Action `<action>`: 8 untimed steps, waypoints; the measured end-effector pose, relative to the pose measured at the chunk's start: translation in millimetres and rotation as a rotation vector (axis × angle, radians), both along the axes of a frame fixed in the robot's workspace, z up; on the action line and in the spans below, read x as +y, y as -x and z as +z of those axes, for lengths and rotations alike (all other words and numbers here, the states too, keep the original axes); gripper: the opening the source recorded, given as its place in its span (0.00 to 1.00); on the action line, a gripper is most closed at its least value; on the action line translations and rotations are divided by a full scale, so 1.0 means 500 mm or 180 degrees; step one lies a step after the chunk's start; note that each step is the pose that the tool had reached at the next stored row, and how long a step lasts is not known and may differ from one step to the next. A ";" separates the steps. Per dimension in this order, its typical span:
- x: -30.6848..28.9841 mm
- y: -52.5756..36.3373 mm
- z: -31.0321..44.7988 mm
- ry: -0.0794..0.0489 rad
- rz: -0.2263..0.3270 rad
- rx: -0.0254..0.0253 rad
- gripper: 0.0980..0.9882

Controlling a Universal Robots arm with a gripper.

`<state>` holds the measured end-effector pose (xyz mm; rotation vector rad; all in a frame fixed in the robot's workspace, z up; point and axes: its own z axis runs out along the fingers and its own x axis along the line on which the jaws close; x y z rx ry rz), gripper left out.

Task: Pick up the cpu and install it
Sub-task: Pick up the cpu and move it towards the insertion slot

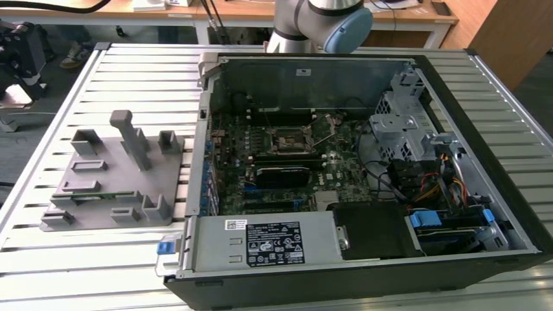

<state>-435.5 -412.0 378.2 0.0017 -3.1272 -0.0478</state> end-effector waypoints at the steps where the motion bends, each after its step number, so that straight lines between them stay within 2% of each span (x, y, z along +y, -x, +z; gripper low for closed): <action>1: 0.000 -0.001 0.000 0.0000 0.0000 0.0000 0.48; 8: 0.000 -0.012 0.001 -0.0002 0.0000 0.0000 0.48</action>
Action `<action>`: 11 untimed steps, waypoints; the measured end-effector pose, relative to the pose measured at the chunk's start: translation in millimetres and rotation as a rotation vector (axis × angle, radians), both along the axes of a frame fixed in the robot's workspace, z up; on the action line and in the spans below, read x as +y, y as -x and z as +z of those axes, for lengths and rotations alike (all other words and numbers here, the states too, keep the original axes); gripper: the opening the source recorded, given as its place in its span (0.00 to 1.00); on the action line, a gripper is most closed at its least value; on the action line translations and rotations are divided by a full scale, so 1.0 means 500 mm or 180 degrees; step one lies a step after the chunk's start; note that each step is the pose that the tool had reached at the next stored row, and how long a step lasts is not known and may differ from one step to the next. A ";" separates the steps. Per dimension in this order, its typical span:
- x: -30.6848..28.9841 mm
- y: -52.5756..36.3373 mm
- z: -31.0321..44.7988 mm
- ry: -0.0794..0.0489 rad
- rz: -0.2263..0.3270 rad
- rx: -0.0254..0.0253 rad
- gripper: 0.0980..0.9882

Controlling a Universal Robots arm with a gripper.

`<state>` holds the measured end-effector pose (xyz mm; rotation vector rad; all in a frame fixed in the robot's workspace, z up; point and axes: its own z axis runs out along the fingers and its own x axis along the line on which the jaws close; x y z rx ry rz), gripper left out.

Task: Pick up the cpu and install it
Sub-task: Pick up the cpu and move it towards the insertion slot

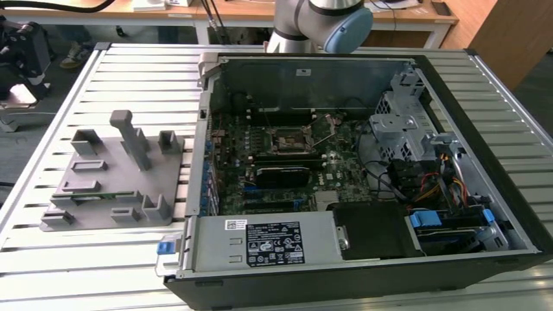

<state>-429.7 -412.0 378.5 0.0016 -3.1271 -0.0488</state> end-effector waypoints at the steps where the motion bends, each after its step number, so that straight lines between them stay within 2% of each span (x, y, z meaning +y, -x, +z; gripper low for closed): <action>1: 0.000 -0.001 0.000 0.0000 0.0000 0.0000 0.48; 11: 0.000 -0.014 0.001 -0.0001 0.0000 0.0000 0.48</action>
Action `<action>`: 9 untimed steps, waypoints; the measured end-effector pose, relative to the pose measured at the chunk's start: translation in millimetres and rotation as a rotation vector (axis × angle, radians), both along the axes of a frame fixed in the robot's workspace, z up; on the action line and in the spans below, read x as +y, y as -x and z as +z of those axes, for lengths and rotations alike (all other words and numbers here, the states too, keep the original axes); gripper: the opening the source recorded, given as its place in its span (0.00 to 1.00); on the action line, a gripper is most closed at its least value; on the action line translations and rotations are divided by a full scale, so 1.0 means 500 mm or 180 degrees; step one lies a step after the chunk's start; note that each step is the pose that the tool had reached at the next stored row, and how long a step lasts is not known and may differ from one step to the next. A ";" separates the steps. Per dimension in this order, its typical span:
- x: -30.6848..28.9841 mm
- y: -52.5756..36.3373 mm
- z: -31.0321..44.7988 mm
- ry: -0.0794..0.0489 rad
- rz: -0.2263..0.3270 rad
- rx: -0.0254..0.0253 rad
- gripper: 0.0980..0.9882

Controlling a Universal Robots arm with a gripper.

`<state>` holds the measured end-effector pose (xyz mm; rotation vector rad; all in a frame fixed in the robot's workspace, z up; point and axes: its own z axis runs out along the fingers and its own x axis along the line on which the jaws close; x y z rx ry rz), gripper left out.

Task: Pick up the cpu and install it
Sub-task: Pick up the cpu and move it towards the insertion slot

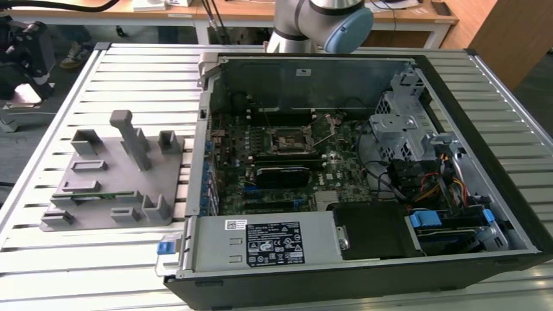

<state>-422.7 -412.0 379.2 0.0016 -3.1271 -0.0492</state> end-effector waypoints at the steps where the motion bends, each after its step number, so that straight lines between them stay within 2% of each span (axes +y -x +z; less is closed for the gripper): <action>1: 0.000 -0.001 0.000 0.0000 0.0000 0.0000 0.48; 9: 0.000 -0.012 0.001 0.0000 0.0000 0.0000 0.48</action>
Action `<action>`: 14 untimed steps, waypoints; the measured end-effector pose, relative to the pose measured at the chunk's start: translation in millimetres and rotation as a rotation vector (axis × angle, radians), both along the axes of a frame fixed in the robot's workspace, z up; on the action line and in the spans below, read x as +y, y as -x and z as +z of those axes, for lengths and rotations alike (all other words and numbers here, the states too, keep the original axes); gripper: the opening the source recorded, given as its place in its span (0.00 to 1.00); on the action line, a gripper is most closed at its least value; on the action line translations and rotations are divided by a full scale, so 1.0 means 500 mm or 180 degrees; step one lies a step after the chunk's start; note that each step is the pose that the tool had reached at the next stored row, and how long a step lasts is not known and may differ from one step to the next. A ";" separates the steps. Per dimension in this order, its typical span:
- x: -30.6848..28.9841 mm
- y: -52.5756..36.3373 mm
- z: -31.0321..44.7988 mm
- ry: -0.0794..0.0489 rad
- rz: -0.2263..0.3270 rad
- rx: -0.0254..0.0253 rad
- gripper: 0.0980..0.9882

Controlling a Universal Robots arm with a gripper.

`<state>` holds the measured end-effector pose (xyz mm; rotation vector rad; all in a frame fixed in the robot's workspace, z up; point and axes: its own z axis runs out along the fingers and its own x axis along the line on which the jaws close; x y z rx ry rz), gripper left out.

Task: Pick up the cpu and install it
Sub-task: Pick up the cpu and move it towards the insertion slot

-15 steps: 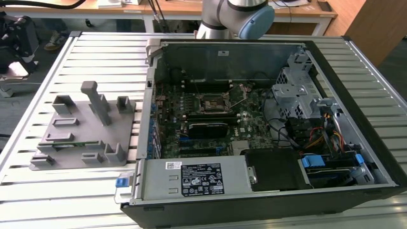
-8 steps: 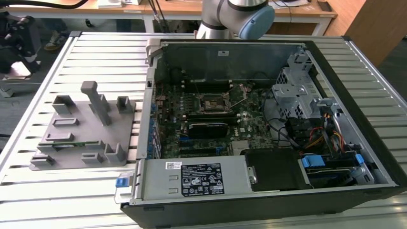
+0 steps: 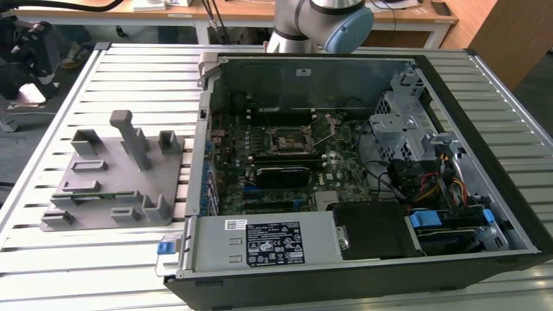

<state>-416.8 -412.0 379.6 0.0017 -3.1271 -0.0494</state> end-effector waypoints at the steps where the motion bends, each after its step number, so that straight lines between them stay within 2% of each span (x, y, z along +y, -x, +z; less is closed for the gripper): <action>1: 0.000 -0.001 0.000 0.0000 0.0000 0.0000 0.48; 14: 0.000 -0.020 0.001 0.0000 0.0000 0.0000 0.48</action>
